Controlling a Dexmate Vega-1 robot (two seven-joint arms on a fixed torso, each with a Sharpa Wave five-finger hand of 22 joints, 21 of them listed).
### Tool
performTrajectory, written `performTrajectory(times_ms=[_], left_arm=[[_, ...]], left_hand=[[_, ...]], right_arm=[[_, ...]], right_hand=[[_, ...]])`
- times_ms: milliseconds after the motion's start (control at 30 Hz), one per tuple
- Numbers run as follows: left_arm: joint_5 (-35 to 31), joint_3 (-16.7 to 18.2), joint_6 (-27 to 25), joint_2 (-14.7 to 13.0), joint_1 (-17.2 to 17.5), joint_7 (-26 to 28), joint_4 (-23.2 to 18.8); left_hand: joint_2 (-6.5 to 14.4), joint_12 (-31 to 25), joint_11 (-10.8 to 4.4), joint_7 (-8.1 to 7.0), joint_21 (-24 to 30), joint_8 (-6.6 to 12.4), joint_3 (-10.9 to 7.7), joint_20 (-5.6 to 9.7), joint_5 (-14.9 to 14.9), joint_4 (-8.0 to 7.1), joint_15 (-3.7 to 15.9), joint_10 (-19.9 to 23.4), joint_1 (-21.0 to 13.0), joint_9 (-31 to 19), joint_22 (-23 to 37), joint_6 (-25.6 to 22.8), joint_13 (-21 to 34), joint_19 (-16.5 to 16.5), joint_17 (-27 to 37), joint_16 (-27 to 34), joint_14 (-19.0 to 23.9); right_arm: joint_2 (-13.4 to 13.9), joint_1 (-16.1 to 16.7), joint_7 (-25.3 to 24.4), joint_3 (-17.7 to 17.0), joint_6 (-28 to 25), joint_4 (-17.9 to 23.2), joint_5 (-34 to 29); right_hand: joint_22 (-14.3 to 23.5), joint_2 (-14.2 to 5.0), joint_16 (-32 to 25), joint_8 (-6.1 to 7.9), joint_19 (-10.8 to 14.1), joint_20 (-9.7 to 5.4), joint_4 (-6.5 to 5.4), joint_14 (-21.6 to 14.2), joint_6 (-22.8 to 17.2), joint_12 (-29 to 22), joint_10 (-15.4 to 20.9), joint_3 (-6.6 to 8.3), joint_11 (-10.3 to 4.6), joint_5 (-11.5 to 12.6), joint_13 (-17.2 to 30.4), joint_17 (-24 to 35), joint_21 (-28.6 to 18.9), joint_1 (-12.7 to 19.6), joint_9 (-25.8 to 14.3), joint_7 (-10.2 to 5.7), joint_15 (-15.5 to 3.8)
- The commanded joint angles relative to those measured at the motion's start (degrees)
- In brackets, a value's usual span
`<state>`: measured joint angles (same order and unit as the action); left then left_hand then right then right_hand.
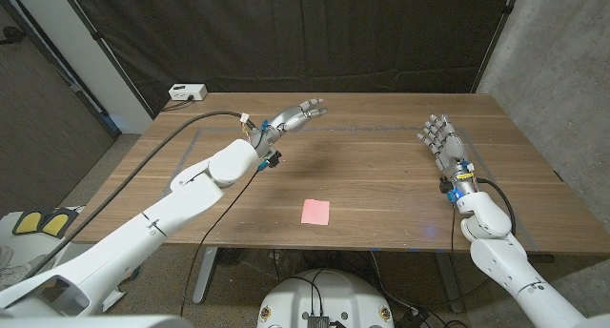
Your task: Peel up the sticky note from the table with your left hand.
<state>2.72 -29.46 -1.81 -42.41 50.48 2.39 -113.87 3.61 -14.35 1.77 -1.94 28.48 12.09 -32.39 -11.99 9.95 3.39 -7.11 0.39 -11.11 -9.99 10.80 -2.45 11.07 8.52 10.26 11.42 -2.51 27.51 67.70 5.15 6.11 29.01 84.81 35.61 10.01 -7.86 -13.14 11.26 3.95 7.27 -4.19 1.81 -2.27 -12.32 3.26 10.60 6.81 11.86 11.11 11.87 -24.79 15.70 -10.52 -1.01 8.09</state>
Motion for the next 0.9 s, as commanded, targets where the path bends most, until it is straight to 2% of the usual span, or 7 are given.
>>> performTrajectory(times_ms=[33, 200, 367, 467, 700, 900], left_arm=[[-10.7, -2.4, -9.3, -2.5, -2.1, -6.7, -5.1], [-13.7, -3.6, -12.0, -3.4, -3.1, -8.7, -7.1], [-16.9, -4.8, -14.2, -4.2, -4.1, -10.7, -9.1], [-19.6, -5.7, -15.8, -4.6, -4.6, -11.7, -10.4], [-24.8, -7.6, -17.8, -4.8, -5.7, -14.0, -12.1], [-27.4, -8.7, -18.6, -4.6, -6.8, -17.0, -12.5]], left_hand=[[-0.5, -0.6, 0.02, 0.02, -0.6, 0.4, -0.34, -0.2, 0.0, 1.65, 0.6, 1.8, -1.8, -0.3, 0.2, -1.8, 0.2, 0.2, 0.2, 0.3, 0.8], [-0.9, -1.2, -0.29, 0.23, -0.9, 0.92, -0.59, -0.09, 0.0, 3.74, 1.59, 4.6, -3.8, -0.3, 0.2, -5.0, 0.2, -0.6, 0.2, 0.8, 2.9], [-1.2, -1.6, -0.6, 0.63, -0.8, 1.04, -0.62, -0.15, 0.0, 4.63, 1.92, 6.4, -4.8, -0.3, 0.2, -6.6, 0.3, -1.5, 0.2, 1.0, 4.2], [-1.8, -2.0, -1.35, 0.22, -0.8, 1.34, -0.64, -0.11, 0.1, 5.68, 2.76, 8.3, -6.2, -0.4, 0.2, -8.6, 0.3, -2.6, 0.2, 1.2, 5.4], [-2.8, -2.8, -2.51, -0.06, -0.9, 1.69, -0.77, 0.17, 0.4, 6.73, 3.93, 12.0, -9.3, -0.4, 0.1, -11.7, 0.4, -4.5, 0.3, 1.5, 7.9], [-3.5, -2.9, -3.4, -0.21, -1.0, 1.99, -0.89, 0.26, 0.6, 7.03, 4.56, 13.5, -11.9, -0.5, 0.0, -13.5, 0.5, -5.5, 0.2, 1.5, 8.8]], right_arm=[[0.4, 3.3, -0.6, -0.6, 1.8, 1.6, 0.4], [0.4, 3.6, -0.9, -0.6, 2.1, 1.6, 0.5], [0.3, 3.4, -0.7, -0.4, 2.6, 1.1, 0.7], [0.1, 3.3, -0.6, -0.3, 2.8, 0.7, 0.9], [-0.3, 3.0, -0.2, -0.1, 3.4, -0.3, 1.1], [-0.6, 2.9, -0.3, 0.0, 3.8, -0.7, 1.2]], right_hand=[[0.1, -0.06, -0.1, 0.1, 0.5, 0.18, -0.03, -0.4, -0.5, -0.5, 0.4, 0.5, 0.06, -0.1, 0.1, 0.1, 0.2, 0.5, -0.1, 0.13, 0.07], [0.1, -0.04, -0.1, 0.08, 0.5, 0.23, -0.04, -0.4, -0.5, -0.4, 0.5, 0.53, 0.04, -0.1, 0.1, 0.1, 0.3, 0.4, -0.1, 0.15, 0.03], [0.1, -0.02, -0.1, 0.08, 0.6, 0.24, -0.04, -0.5, -0.6, -0.4, 0.5, 0.55, 0.03, -0.1, 0.1, 0.1, 0.4, 0.4, -0.1, 0.13, 0.05], [0.1, 0.0, -0.1, 0.07, 0.6, 0.26, -0.04, -0.5, -0.6, -0.4, 0.6, 0.56, 0.04, -0.1, 0.1, 0.1, 0.4, 0.4, -0.1, 0.14, 0.07], [0.1, 0.04, 0.0, 0.04, 0.7, 0.31, -0.05, -0.5, -0.6, -0.3, 0.6, 0.58, 0.08, -0.2, 0.1, 0.1, 0.5, 0.3, -0.1, 0.13, 0.1], [0.1, 0.06, 0.0, 0.04, 0.7, 0.37, -0.07, -0.5, -0.6, -0.3, 0.7, 0.6, 0.05, -0.2, 0.1, 0.1, 0.6, 0.2, -0.1, 0.15, 0.1]])
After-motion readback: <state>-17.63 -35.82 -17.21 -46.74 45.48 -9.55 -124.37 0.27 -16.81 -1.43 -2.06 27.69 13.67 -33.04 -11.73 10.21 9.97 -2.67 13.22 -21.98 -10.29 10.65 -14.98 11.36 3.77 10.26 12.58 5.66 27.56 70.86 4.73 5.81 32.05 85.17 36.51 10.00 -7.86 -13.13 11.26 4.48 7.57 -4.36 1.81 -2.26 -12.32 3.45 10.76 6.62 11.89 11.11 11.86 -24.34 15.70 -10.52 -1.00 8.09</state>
